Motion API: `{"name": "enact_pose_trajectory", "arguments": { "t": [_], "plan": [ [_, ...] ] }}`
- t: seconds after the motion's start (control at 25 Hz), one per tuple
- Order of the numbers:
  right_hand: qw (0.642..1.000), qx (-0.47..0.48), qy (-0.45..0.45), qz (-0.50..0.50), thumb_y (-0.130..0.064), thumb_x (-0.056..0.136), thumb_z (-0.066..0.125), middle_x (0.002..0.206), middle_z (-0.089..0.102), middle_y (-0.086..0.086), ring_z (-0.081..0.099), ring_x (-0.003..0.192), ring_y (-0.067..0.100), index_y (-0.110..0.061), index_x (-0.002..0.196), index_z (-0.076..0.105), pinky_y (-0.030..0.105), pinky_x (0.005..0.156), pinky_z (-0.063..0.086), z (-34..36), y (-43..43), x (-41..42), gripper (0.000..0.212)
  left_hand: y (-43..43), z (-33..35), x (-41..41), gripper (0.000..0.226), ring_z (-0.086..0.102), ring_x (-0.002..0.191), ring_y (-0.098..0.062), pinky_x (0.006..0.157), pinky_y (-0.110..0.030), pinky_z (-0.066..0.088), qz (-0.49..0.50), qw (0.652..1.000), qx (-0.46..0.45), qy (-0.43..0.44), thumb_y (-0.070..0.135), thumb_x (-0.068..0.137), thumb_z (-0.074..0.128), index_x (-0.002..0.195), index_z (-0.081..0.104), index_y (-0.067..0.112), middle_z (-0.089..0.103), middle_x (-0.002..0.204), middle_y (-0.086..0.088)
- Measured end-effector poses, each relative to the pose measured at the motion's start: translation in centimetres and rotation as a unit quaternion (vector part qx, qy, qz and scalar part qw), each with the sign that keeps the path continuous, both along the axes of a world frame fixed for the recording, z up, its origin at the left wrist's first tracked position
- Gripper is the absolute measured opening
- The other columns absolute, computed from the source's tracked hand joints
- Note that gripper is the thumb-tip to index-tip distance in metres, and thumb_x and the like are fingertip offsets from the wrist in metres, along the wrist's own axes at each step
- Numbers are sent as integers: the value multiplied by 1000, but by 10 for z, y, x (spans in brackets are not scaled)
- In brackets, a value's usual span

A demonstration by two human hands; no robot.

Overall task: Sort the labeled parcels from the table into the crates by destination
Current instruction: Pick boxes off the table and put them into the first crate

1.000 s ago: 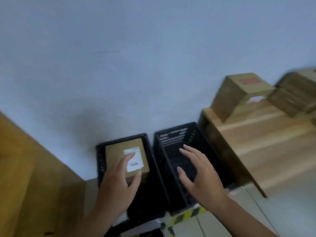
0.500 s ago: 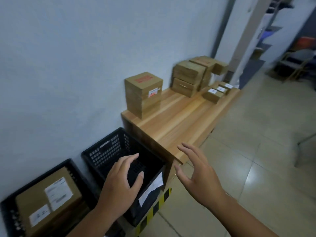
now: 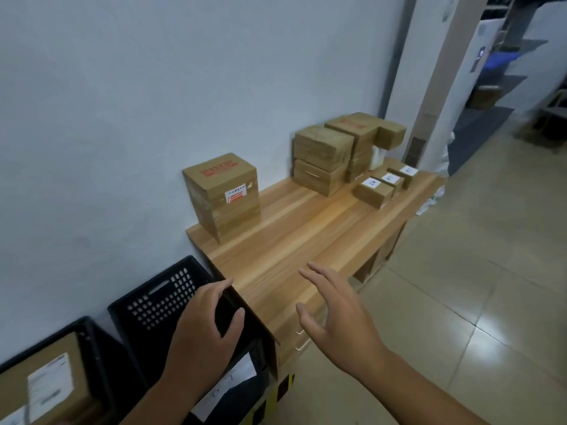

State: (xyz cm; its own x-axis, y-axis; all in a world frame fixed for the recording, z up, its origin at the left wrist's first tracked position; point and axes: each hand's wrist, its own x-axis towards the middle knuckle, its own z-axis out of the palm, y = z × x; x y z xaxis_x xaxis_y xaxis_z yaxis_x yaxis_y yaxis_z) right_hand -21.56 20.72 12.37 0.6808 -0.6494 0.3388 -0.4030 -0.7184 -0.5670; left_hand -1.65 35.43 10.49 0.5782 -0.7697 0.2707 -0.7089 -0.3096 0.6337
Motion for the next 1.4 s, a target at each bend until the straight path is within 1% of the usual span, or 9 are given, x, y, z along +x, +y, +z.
{"name": "enact_pose_trajectory", "arguments": {
  "t": [0.16, 0.44, 0.64, 0.76, 0.88, 1.0, 1.12, 1.24, 1.4],
  "plan": [
    [999, 16, 6, 36, -37, 94, 67, 150, 42, -21, 38, 138, -4, -29, 146, 50, 13, 109, 31, -10, -57, 9, 54, -33, -7, 2, 46, 47, 121, 4, 101, -28, 42, 55, 998, 7, 12, 39, 93, 62, 137, 48, 37, 48, 128, 25],
    [995, -3, 42, 95, -31, 86, 77, 147, 50, -15, 51, 132, 7, -27, 138, 59, 30, 107, 46, -34, -165, 74, 56, -126, -27, 69, 48, 48, 123, -2, 105, -36, 46, 137, 990, -12, 43, 38, 93, 63, 139, 50, 31, 51, 132, 19],
    [991, -9, 50, 124, -27, 79, 82, 145, 52, -16, 50, 132, 3, -28, 136, 61, 25, 105, 41, -42, -243, 139, 61, -196, -32, 131, 49, 48, 126, -4, 106, -35, 45, 192, 980, 0, 58, 36, 94, 63, 140, 49, 30, 51, 134, 16],
    [985, 68, 66, 144, -30, 84, 78, 146, 47, -24, 44, 135, -4, -35, 139, 55, 18, 108, 34, -54, -280, 179, 60, -227, -37, 167, 54, 44, 128, -3, 108, -34, 43, 230, 970, 31, 73, 41, 93, 62, 143, 43, 33, 48, 138, 17],
    [976, 142, 52, 155, -25, 84, 80, 144, 54, -10, 50, 134, 9, -27, 143, 50, 33, 113, 41, -67, -318, 227, 67, -252, -44, 201, 61, 45, 131, -7, 109, -38, 44, 286, 952, 51, 98, 44, 91, 63, 146, 40, 31, 47, 142, 13],
    [974, 155, 79, 145, -33, 83, 80, 149, 49, -4, 47, 136, 13, -22, 152, 38, 39, 114, 42, -70, -368, 286, 82, -278, -49, 225, 62, 46, 124, -4, 98, -26, 42, 331, 935, 54, 119, 41, 90, 67, 144, 37, 35, 47, 138, 12],
    [966, 195, 81, 151, -42, 80, 82, 155, 43, -1, 43, 140, 14, -22, 158, 27, 38, 113, 42, -74, -407, 343, 97, -299, -49, 248, 55, 42, 98, 16, 79, -14, 36, 334, 933, 50, 127, 39, 88, 69, 124, 32, 56, 39, 119, 25],
    [952, 228, 106, 176, -46, 77, 83, 160, 39, 1, 39, 144, 18, -21, 159, 23, 44, 115, 41, -91, -433, 392, 104, -318, -53, 265, 54, 36, 96, 34, 71, -5, 32, 341, 928, 36, 146, 39, 86, 70, 114, 33, 67, 37, 109, 39],
    [929, 269, 80, 240, -53, 76, 82, 136, 57, -19, 54, 123, -4, -36, 142, 41, 26, 98, 51, -114, -433, 420, 80, -334, -63, 276, 56, 47, 110, 21, 82, -9, 45, 342, 924, -12, 168, 34, 88, 70, 126, 39, 62, 50, 118, 39]
  ]
}}
